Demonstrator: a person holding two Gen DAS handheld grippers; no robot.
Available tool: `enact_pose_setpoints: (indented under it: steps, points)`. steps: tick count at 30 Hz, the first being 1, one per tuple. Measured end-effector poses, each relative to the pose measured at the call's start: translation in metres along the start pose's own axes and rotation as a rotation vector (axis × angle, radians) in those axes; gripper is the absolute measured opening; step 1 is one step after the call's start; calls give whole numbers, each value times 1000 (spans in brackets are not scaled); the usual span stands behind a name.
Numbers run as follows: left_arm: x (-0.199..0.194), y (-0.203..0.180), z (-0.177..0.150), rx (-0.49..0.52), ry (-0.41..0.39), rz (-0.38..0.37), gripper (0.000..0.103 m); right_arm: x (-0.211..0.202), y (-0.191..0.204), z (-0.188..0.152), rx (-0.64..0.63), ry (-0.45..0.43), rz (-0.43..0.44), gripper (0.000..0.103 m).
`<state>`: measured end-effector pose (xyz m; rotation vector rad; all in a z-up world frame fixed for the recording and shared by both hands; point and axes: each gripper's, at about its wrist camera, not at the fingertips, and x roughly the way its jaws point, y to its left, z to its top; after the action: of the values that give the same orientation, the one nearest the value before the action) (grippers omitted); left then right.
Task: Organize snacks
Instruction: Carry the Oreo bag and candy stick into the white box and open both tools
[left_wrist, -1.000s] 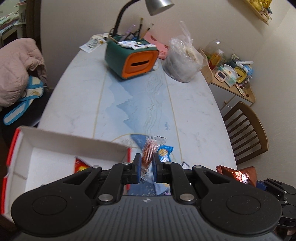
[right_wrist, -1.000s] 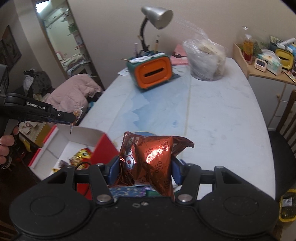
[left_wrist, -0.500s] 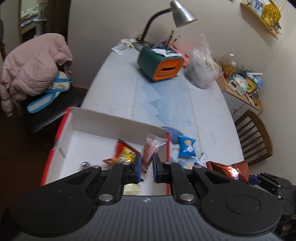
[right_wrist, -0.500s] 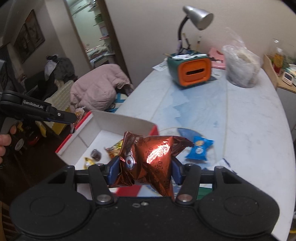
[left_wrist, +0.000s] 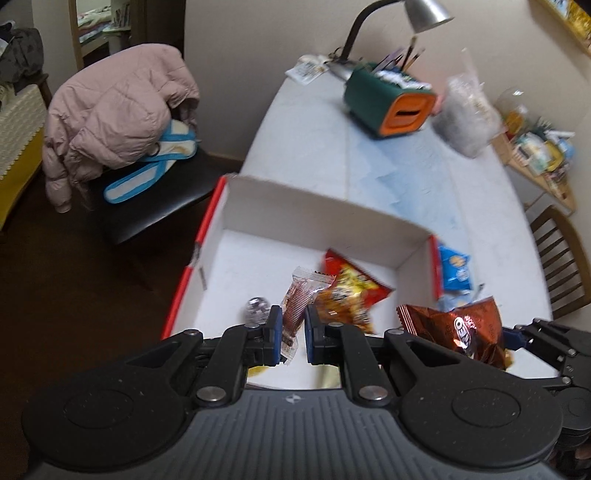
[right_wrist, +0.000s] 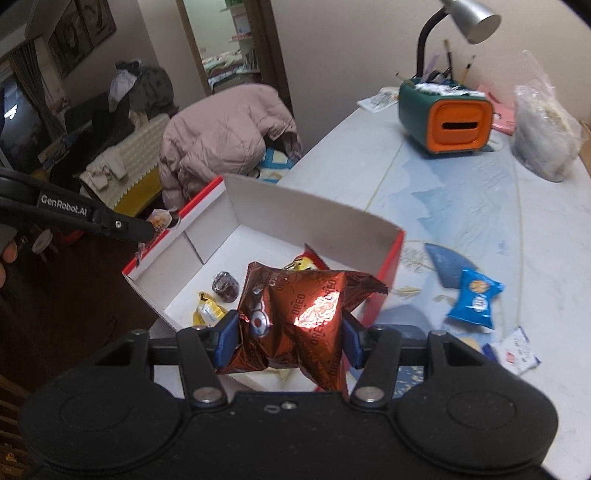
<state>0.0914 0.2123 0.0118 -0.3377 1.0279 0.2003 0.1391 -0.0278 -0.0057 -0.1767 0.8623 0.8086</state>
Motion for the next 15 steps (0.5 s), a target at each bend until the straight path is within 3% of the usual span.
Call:
enact_pose_setpoints:
  steps: [15]
  points:
    - [71,18,-4,31,86,103,12,77,27,-3,-27,97,-22,56]
